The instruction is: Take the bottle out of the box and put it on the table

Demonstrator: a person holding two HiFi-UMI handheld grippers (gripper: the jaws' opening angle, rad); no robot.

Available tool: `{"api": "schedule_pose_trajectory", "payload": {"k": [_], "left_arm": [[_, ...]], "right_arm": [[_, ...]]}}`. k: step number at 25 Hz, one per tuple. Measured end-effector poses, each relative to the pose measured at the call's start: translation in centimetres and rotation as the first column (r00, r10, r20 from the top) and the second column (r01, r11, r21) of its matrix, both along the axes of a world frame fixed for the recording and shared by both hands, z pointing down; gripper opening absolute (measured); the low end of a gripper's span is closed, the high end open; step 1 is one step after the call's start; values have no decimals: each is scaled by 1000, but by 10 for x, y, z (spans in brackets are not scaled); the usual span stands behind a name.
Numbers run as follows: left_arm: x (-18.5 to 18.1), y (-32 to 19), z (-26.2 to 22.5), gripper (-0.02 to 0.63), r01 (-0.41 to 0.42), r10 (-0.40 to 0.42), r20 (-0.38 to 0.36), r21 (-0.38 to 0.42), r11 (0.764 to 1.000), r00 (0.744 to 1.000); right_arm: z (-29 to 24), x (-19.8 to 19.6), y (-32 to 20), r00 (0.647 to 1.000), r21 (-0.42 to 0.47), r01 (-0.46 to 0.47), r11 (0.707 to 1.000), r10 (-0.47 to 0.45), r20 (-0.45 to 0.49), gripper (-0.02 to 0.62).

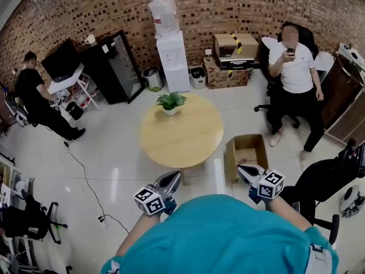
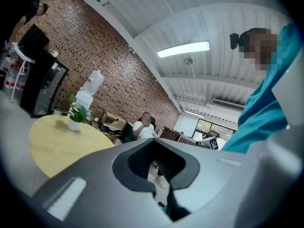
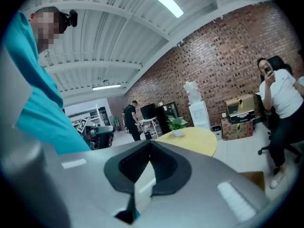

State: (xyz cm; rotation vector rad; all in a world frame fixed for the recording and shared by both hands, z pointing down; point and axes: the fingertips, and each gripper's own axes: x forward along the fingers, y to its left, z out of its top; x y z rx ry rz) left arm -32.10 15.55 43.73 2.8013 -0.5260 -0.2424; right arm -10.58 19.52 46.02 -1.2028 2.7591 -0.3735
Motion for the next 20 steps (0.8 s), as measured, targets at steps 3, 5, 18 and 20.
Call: {"api": "schedule_pose_trajectory", "payload": {"k": [3, 5, 18, 20], "left_arm": [[-44, -45, -13, 0, -41, 41, 4, 15, 999, 999], [-74, -82, -16, 0, -61, 61, 7, 9, 998, 998], [3, -252, -37, 0, -169, 176, 73, -86, 982, 982], [46, -270, -31, 0, -160, 169, 115, -82, 984, 979]], "right_arm": [[-17, -44, -41, 999, -9, -29, 1000, 29, -30, 2], [-24, -74, -77, 998, -17, -41, 999, 41, -45, 2], [-40, -20, -256, 996, -100, -92, 991, 92, -7, 3], [-25, 17, -278, 997, -93, -70, 993, 73, 22, 3]]}}
